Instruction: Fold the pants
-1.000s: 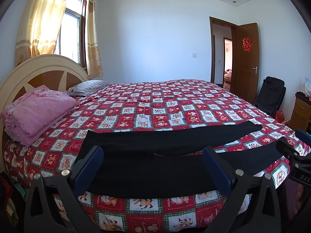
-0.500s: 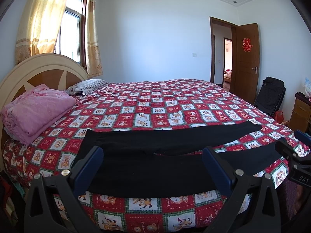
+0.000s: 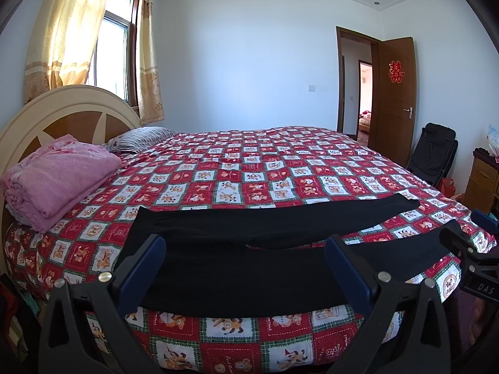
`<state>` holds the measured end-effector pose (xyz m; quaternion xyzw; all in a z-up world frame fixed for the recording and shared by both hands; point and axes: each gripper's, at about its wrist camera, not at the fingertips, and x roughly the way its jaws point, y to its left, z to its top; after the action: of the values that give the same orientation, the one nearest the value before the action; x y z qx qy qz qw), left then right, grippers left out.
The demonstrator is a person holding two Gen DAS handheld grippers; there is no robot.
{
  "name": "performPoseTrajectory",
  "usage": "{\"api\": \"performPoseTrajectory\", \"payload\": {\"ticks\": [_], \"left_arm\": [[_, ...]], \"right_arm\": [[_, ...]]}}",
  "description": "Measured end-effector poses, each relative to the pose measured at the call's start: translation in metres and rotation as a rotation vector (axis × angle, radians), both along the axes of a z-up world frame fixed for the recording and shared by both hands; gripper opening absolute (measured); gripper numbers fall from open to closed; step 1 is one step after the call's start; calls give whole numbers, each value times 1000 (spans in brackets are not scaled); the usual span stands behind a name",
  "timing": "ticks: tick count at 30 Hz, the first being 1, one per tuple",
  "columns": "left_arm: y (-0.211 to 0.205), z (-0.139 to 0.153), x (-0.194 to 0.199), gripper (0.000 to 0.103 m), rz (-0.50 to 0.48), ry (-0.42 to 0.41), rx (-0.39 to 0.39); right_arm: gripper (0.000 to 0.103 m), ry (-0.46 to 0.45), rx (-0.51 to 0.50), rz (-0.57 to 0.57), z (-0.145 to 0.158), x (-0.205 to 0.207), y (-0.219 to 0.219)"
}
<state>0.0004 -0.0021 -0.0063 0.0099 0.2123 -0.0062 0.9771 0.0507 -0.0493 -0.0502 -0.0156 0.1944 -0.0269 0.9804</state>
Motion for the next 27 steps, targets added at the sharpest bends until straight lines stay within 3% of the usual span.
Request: {"api": "performPoseTrajectory", "payload": {"ticks": [13,19,27], "left_arm": [[5,-10,9,103,-6,17,-1],[58,-37,47,103,72,112,-93],[142,-77,109,103,255,206,-99]], "right_arm": [[102,17,7,21,-5,4,0],[102,90,-17,86,-31,22,3],[102,213,24,126,-84,51,-4]]}}
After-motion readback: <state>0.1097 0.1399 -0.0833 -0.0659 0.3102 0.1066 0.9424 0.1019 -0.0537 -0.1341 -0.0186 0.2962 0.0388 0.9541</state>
